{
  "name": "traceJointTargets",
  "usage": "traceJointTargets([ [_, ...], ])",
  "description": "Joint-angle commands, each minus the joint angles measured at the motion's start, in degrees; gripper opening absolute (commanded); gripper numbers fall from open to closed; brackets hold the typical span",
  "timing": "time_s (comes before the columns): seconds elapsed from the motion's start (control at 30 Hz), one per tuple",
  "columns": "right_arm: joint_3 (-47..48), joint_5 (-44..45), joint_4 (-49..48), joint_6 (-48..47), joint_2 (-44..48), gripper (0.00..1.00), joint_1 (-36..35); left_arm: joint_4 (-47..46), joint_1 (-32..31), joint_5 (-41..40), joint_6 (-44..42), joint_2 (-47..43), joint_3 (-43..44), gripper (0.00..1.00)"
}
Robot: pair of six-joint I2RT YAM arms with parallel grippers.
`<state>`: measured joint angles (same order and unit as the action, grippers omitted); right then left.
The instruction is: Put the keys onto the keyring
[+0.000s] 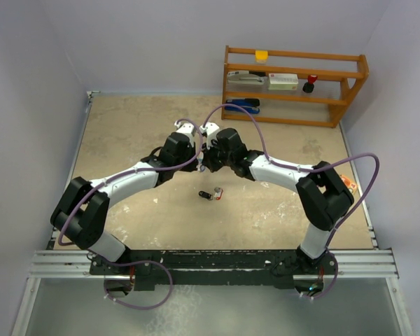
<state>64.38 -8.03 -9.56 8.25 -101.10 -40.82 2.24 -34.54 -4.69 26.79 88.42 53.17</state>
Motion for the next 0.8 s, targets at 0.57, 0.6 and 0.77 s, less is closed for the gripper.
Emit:
traceJointTargets([
  [0.57,1.21,7.14,-0.44,-0.53,1.98,0.27,-0.22,0.13,-0.08,3.09,-1.92,-2.19,2.97,0.00],
  [0.6,1.11,8.38,-0.51,-0.25,2.15,0.35,-0.15,0.20,-0.08,3.10,-1.94,-2.27,2.97,0.00],
  [0.77,-0.33,12.68,-1.53,0.67,3.87,0.58,-0.18,0.28,-0.04,2.92,-1.83,-2.56,3.15,0.00],
])
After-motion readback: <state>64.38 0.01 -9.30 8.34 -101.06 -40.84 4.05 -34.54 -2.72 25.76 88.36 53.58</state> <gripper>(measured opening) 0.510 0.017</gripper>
